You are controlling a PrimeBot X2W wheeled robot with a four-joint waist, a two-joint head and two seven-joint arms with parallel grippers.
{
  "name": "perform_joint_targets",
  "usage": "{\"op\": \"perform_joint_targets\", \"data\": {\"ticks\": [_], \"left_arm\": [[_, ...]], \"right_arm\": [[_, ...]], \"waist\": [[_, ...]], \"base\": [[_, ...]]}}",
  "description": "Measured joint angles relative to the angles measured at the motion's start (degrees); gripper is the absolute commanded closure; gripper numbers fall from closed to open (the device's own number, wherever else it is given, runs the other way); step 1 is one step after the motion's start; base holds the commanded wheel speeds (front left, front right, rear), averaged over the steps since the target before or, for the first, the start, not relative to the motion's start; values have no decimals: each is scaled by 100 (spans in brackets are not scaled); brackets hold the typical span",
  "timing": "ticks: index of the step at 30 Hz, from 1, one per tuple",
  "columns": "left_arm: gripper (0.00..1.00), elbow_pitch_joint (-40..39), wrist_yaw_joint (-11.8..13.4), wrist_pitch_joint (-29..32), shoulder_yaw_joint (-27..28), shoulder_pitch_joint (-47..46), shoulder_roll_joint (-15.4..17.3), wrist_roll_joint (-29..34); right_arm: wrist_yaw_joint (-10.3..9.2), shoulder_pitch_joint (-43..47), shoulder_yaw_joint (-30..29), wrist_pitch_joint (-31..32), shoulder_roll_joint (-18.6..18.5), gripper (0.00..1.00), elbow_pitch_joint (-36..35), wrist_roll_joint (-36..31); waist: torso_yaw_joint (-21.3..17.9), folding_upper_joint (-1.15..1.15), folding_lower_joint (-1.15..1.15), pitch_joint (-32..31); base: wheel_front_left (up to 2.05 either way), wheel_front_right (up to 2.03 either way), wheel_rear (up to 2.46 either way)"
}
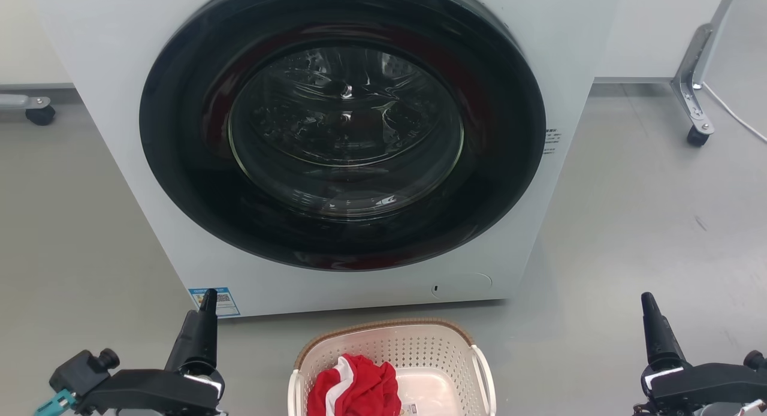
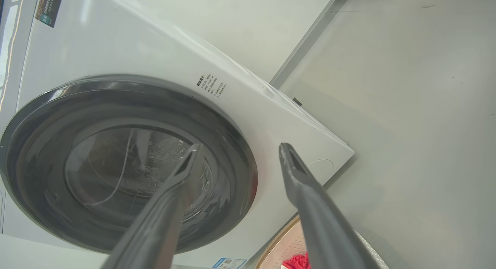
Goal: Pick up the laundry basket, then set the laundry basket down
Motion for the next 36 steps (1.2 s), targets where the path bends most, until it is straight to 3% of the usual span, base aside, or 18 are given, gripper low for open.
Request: {"op": "perform_joint_targets", "data": {"ticks": [20, 36], "left_arm": [[0, -467, 301, -407, -557, -14, 249, 1778], [0, -699, 546, -728, -820, -14, 285, 2828]], "right_arm": [[-303, 1, 476, -397, -256, 0, -389, -1766], [-510, 7, 708, -720, -410, 0, -709, -2951]], "waist": [[3, 0, 0, -17], [16, 0, 0, -36]], "base": [[0, 0, 0], [0, 0, 0]]}}
